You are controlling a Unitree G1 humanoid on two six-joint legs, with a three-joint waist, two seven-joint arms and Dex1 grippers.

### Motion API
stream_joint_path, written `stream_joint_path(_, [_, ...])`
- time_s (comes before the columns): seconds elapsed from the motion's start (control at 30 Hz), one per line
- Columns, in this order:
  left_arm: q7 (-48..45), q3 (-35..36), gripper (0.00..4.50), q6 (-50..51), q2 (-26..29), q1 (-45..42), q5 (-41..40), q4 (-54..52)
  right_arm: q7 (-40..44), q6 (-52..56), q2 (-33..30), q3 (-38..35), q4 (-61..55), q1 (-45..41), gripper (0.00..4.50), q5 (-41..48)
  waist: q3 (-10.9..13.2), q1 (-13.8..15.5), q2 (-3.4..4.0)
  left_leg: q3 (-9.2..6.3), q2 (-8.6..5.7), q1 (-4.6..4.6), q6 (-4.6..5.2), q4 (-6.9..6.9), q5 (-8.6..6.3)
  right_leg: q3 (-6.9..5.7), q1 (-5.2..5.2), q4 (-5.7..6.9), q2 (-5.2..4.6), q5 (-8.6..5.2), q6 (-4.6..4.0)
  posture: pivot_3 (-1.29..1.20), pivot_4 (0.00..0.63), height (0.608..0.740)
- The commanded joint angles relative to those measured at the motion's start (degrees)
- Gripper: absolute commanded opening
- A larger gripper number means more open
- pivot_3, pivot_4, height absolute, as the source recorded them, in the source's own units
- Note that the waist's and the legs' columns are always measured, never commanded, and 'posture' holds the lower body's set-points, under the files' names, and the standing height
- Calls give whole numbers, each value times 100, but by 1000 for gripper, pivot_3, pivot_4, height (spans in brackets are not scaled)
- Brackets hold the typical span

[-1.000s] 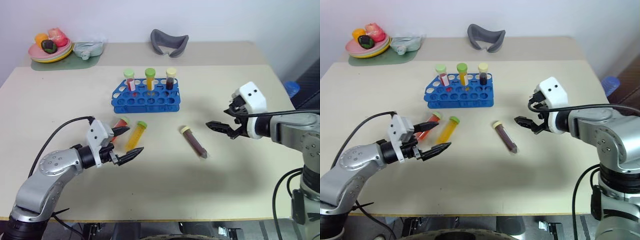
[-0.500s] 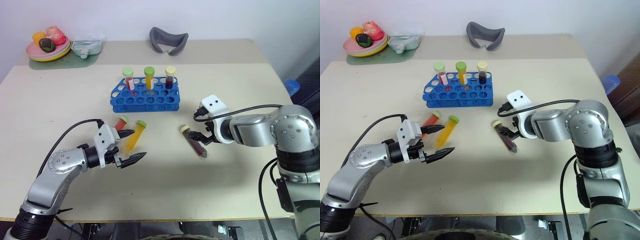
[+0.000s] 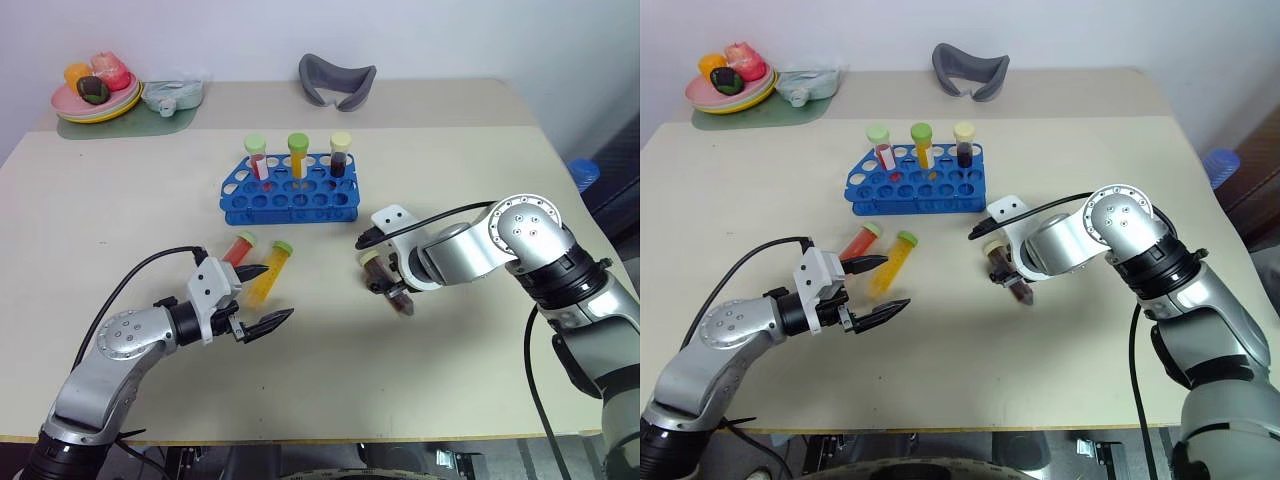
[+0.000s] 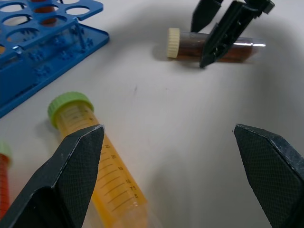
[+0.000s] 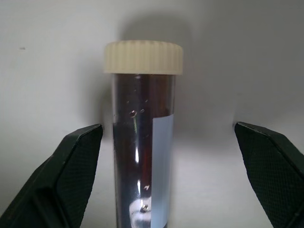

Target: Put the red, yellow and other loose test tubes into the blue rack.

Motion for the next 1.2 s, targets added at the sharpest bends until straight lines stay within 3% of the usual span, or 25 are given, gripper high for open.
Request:
stream_joint_path(0.03, [56, 89, 4451, -92, -22, 38, 10, -218, -166, -148, -26, 152, 101, -162, 4500, 59, 0, 1, 0, 0, 0, 0, 0, 0, 0, 0, 0, 0, 0, 0, 0, 0, 150, 740])
stream_joint_path(0.13, [80, 65, 4500, -129, -40, 63, 30, -209, -190, -210, 27, 214, 131, -193, 3648, 59, -1, 2, 1, 0, 0, 1, 2, 0, 1, 0, 0, 2, 0, 0, 0, 0, 150, 740])
stream_joint_path(0.2, [90, 55, 4500, -148, -49, 63, 40, -193, -149, -234, 70, 223, 130, -212, 2797, 59, -1, 9, 1, 0, 0, 1, 2, 0, 1, 0, 0, 2, 0, 0, 0, 0, 150, 740])
stream_joint_path(0.47, [35, 45, 4500, -279, -51, 40, 74, -60, -181, -358, 101, 158, 80, -133, 2797, 59, -2, 1, 2, 0, 1, 1, 3, 0, 2, 0, -1, 4, 2, 0, 0, 0, 150, 740])
stream_joint_path(0.57, [2, 45, 4500, -342, -53, 30, 98, 9, -236, -388, 94, 156, 77, -123, 1918, 59, -2, 10, 2, 0, 1, 0, 3, 0, 2, 0, -1, 4, 1, 0, 0, 0, 150, 740])
stream_joint_path(0.63, [-19, 44, 4500, -383, -59, 27, 114, 48, -225, -417, 121, 135, 41, -142, 964, 59, -2, 14, 2, 0, 0, 0, 3, 0, 2, 0, -1, 4, 1, 0, 0, 0, 150, 740])
stream_joint_path(0.67, [-25, 36, 4500, -398, -65, 25, 130, 58, -223, -431, 132, 119, 26, -147, 798, 59, -2, 14, 2, 1, 0, 0, 3, 0, 2, 0, -1, 3, 1, 0, 0, 0, 150, 740])
stream_joint_path(0.87, [-59, 74, 4500, -460, -50, 27, 166, 116, -35, -564, 224, -80, -168, -286, 798, 59, -1, 2, 3, 0, 1, 0, 3, 0, 2, 0, -2, 4, 1, 0, 0, 0, 150, 740])
stream_joint_path(0.97, [-10, 213, 4500, -486, -20, 70, 176, 153, 495, -785, 268, -526, -461, -475, 798, -163, 0, 3, 5, 0, 1, -4, 3, -1, 2, 0, -8, 4, 1, 0, 0, 0, 150, 740])
stream_joint_path(1.1, [357, 627, 4500, -454, -284, -4, -32, 260, 3206, -2112, 202, -1168, -1741, -329, 798, -3038, 0, 23, 5, -1, 1, -7, 3, -4, 2, -2, -13, 3, 3, 0, 0, 0, 150, 740])
stream_joint_path(1.2, [659, 805, 4500, -467, -555, -195, -59, 372, 4294, -3254, 383, -1107, -1883, -64, 798, -4771, -3, 30, 2, -2, 1, -7, 3, -3, 2, -5, -11, -1, 2, 0, 0, 0, 150, 740])
